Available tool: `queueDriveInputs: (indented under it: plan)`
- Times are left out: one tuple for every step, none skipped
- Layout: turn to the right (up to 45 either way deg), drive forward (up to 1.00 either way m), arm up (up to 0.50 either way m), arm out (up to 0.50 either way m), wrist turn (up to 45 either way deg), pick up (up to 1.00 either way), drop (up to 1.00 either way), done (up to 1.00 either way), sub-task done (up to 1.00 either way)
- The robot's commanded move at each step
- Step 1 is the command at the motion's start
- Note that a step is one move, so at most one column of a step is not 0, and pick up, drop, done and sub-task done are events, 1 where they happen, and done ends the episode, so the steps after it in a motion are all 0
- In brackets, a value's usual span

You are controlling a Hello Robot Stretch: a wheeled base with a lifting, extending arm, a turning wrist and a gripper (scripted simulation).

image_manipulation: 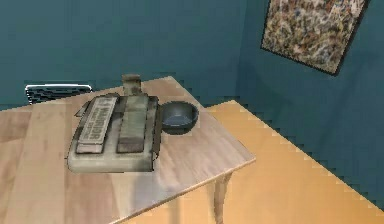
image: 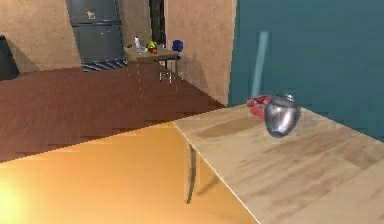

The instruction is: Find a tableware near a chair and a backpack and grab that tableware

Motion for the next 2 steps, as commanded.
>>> queueDriveInputs:
  plan:
    - [0.0, 0.0, 0.5, 0.0, 0.0, 0.0, 0.0, 0.0, 0.0]
    - [0.0, 0.0, 0.38, 0.0, 0.0, 0.0, 0.0, 0.0, 0.0]
